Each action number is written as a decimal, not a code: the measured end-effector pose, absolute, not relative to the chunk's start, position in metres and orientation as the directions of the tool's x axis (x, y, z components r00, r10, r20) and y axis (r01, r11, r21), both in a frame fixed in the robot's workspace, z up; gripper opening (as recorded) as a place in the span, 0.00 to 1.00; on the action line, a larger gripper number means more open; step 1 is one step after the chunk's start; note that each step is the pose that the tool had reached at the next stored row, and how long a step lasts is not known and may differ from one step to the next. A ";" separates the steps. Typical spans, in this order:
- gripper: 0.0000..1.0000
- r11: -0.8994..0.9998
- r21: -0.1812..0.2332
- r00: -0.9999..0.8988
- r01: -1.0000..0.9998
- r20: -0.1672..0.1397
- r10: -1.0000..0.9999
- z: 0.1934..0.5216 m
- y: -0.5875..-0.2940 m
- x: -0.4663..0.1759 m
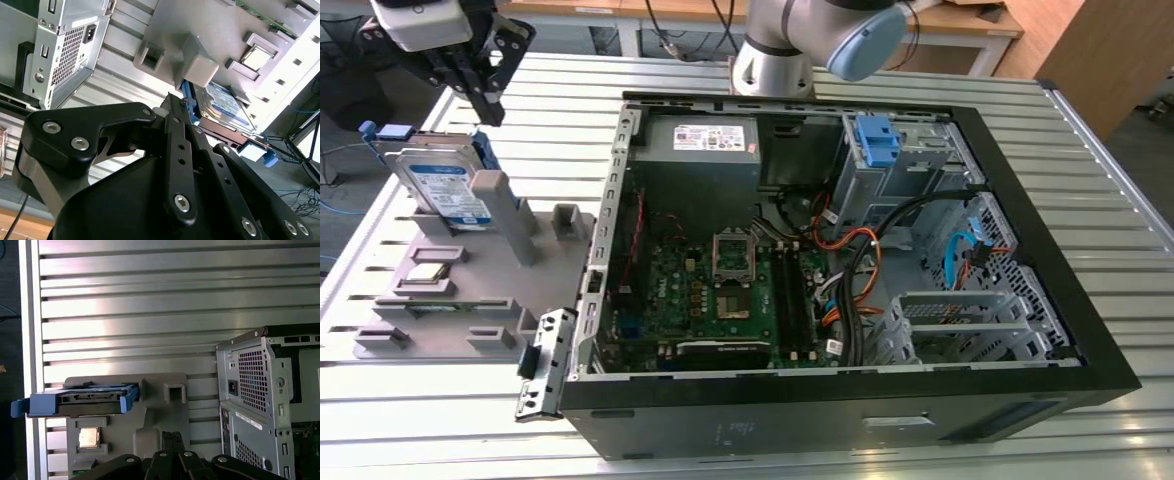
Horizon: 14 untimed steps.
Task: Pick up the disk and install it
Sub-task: 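Reach for the disk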
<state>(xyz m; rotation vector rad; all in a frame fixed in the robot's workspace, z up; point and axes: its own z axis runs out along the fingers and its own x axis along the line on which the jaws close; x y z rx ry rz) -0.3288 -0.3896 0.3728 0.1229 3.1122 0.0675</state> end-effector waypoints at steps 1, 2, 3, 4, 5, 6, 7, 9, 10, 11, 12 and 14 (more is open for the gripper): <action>0.11 0.996 0.044 -0.997 0.078 -0.025 0.079 0.373 -0.390 -0.331; 0.11 0.996 0.044 -0.997 0.078 -0.025 0.079 0.372 -0.390 -0.333; 0.11 0.996 0.044 -0.997 0.078 -0.025 0.079 0.372 -0.390 -0.335; 0.11 0.996 0.044 -0.997 0.078 -0.025 0.079 0.372 -0.390 -0.336; 0.11 0.996 0.044 -0.997 0.078 -0.025 0.079 0.372 -0.390 -0.338; 0.11 0.996 0.044 -0.997 0.078 -0.024 0.079 0.372 -0.390 -0.339; 0.11 0.996 0.044 -0.997 0.078 -0.025 0.079 0.372 -0.390 -0.339; 0.11 0.996 0.044 -0.997 0.078 -0.025 0.079 0.372 -0.390 -0.339; 0.11 0.996 0.044 -0.997 0.078 -0.025 0.079 0.372 -0.390 -0.339; 0.11 0.996 0.044 -0.997 0.078 -0.025 0.079 0.372 -0.390 -0.339; 0.11 0.996 0.044 -0.997 0.078 -0.025 0.079 0.372 -0.390 -0.339; 0.11 0.996 0.044 -0.997 0.078 -0.024 0.079 0.372 -0.390 -0.339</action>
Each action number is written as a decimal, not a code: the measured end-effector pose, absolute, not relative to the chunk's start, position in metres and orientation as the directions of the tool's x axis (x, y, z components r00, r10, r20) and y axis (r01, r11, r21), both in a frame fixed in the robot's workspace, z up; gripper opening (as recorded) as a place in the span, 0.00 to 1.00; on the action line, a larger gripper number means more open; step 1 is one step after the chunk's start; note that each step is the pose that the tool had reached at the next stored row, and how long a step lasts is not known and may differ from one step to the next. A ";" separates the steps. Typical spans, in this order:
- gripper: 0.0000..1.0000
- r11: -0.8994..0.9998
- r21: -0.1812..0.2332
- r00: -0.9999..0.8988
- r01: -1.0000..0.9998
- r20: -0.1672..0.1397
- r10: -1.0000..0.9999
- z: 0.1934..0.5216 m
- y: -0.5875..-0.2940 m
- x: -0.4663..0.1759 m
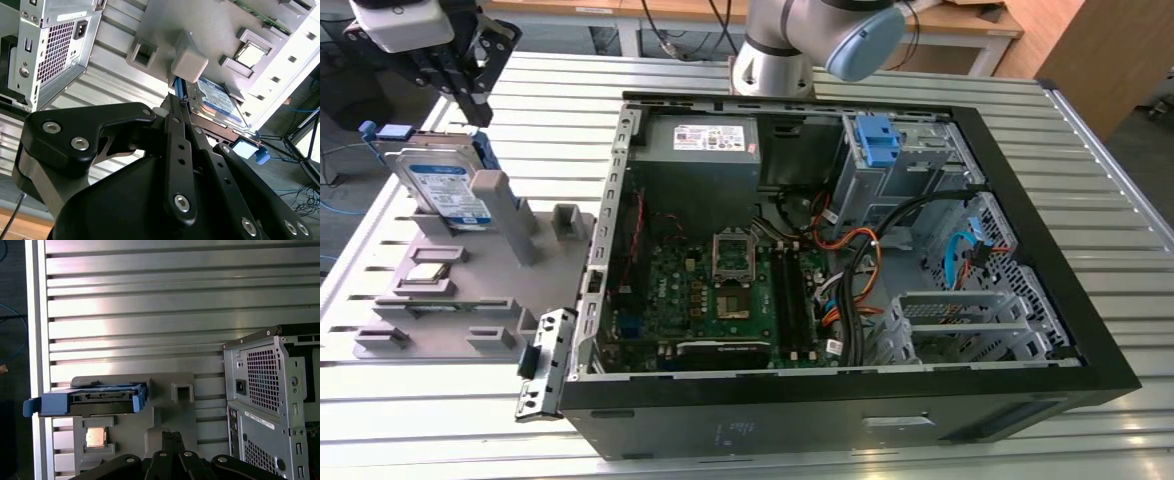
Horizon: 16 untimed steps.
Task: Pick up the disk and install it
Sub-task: 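Reach for the disk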
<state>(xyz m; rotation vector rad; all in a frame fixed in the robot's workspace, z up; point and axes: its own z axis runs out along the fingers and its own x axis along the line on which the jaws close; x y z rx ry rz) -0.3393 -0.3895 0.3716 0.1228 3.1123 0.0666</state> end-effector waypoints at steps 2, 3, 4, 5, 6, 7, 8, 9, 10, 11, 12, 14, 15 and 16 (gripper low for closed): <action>0.11 0.996 0.044 -0.997 0.078 -0.025 0.079 0.372 -0.390 -0.339; 0.11 0.996 0.042 -0.997 0.078 -0.025 0.079 0.371 -0.389 -0.339; 0.11 0.996 0.037 -0.997 0.078 -0.025 0.079 0.372 -0.389 -0.339; 0.11 0.996 0.032 -0.997 0.078 -0.025 0.079 0.371 -0.389 -0.339; 0.11 0.997 0.026 -0.997 0.078 -0.025 0.078 0.371 -0.390 -0.339; 0.11 0.997 0.022 -0.997 0.078 -0.025 0.078 0.371 -0.390 -0.339; 0.11 0.997 0.021 -0.997 0.077 -0.025 0.078 0.371 -0.390 -0.339; 0.11 0.997 0.021 -0.997 0.077 -0.025 0.078 0.370 -0.390 -0.339; 0.11 0.997 0.021 -0.997 0.077 -0.025 0.078 0.370 -0.390 -0.339; 0.11 0.997 0.021 -0.997 0.077 -0.025 0.078 0.370 -0.390 -0.339; 0.11 0.997 0.024 -0.997 0.078 -0.025 0.078 0.370 -0.390 -0.340; 0.11 0.996 0.032 -0.997 0.078 -0.024 0.078 0.369 -0.389 -0.340; 0.11 0.996 0.035 -0.997 0.078 -0.024 0.078 0.369 -0.389 -0.341; 0.11 0.996 0.036 -0.997 0.078 -0.024 0.078 0.368 -0.390 -0.341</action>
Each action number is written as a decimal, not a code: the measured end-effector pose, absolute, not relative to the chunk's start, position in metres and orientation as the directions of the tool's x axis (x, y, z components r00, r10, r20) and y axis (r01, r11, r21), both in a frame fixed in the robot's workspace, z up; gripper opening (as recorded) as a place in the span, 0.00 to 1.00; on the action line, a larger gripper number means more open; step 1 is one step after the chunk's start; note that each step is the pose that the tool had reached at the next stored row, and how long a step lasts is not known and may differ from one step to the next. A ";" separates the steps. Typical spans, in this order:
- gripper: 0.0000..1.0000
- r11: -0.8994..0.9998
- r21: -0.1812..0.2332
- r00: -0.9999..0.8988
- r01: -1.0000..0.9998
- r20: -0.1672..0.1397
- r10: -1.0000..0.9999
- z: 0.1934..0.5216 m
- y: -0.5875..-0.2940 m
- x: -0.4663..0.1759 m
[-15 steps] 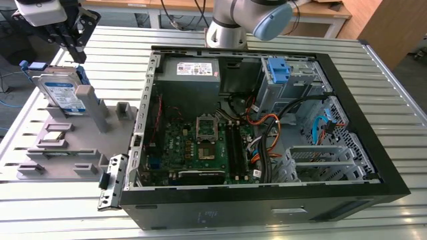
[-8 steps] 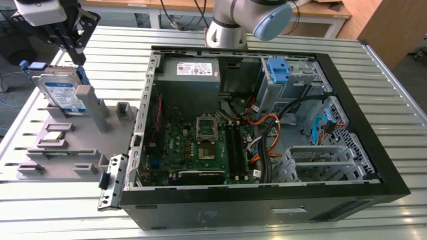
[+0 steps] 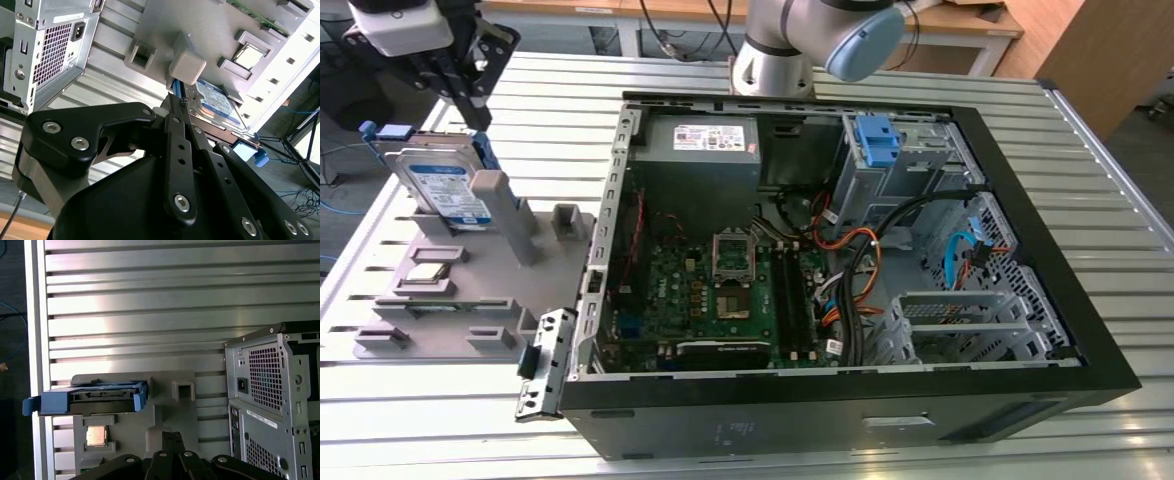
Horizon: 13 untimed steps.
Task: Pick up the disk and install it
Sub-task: 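Reach for the disk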
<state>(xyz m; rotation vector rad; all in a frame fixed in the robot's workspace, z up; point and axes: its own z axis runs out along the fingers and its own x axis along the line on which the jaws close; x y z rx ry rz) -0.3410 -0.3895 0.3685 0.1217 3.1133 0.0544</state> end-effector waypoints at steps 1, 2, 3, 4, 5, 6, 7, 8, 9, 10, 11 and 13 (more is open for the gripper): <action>0.11 0.996 0.037 -0.997 0.077 -0.024 0.078 0.368 -0.390 -0.342; 0.11 0.996 0.037 -0.997 0.077 -0.024 0.078 0.368 -0.390 -0.342; 0.11 0.996 0.037 -0.997 0.077 -0.024 0.078 0.367 -0.390 -0.343; 0.11 0.996 0.037 -0.997 0.077 -0.024 0.078 0.367 -0.389 -0.344; 0.11 0.996 0.037 -0.997 0.078 -0.024 0.078 0.367 -0.389 -0.345; 0.11 0.996 0.037 -0.997 0.078 -0.024 0.078 0.366 -0.389 -0.347; 0.11 0.996 0.037 -0.997 0.077 -0.024 0.078 0.366 -0.389 -0.348; 0.11 0.996 0.037 -0.997 0.077 -0.024 0.078 0.366 -0.389 -0.348; 0.11 0.996 0.037 -0.997 0.078 -0.024 0.078 0.365 -0.389 -0.349; 0.11 0.996 0.037 -0.997 0.077 -0.024 0.078 0.365 -0.389 -0.350; 0.11 0.996 0.037 -0.997 0.078 -0.024 0.078 0.364 -0.388 -0.351; 0.11 0.996 0.038 -0.997 0.078 -0.024 0.078 0.364 -0.388 -0.353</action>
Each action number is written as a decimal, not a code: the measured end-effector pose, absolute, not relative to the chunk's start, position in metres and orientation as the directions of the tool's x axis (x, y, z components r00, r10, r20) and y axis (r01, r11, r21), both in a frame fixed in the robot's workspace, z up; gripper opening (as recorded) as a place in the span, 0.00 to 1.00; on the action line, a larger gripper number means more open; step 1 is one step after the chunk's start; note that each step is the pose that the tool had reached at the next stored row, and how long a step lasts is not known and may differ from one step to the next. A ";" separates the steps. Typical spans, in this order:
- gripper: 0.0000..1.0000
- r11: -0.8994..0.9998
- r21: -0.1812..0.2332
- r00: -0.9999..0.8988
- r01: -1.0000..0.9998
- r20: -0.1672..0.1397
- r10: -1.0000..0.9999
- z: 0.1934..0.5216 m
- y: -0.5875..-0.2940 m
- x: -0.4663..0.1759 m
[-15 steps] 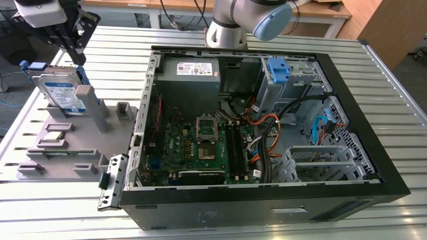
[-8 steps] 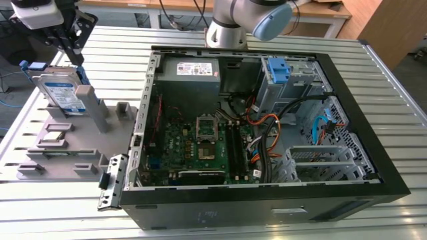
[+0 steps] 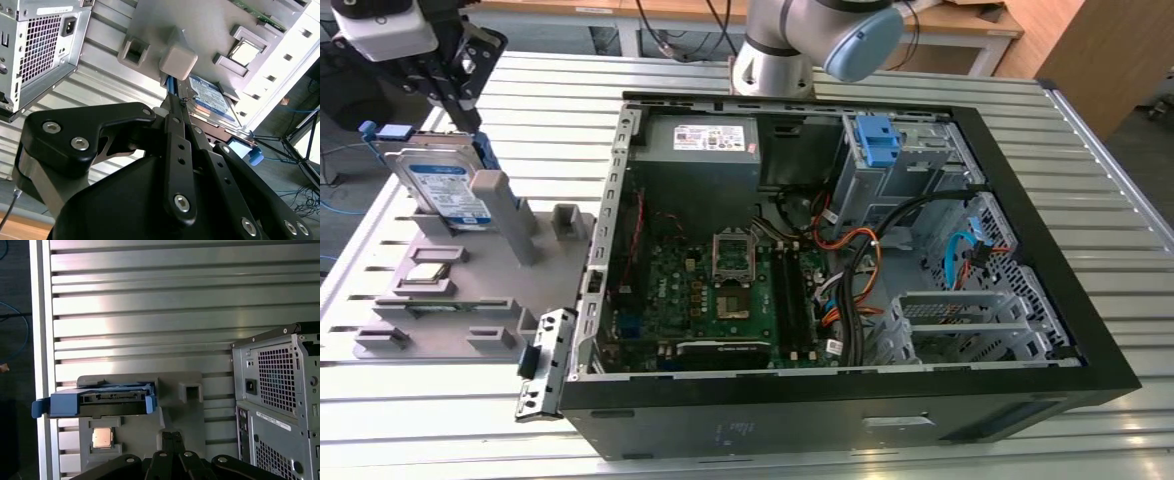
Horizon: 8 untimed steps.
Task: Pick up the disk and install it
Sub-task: 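Reach for the disk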
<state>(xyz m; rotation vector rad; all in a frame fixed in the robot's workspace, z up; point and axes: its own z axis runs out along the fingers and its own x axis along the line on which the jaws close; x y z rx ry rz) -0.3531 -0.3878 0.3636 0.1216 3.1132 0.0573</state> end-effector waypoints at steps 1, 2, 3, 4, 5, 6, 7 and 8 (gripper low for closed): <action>0.11 0.996 0.038 -0.997 0.077 -0.024 0.078 0.363 -0.387 -0.354; 0.11 0.996 0.038 -0.997 0.078 -0.024 0.079 0.363 -0.387 -0.355; 0.11 0.996 0.038 -0.997 0.078 -0.024 0.079 0.363 -0.386 -0.355; 0.11 0.996 0.039 -0.997 0.077 -0.024 0.078 0.362 -0.385 -0.355; 0.11 0.996 0.039 -0.997 0.078 -0.024 0.079 0.362 -0.385 -0.356; 0.11 0.996 0.040 -0.997 0.078 -0.024 0.078 0.362 -0.384 -0.356; 0.11 0.996 0.040 -0.997 0.078 -0.024 0.079 0.361 -0.383 -0.356; 0.11 0.996 0.041 -0.997 0.077 -0.024 0.078 0.361 -0.382 -0.357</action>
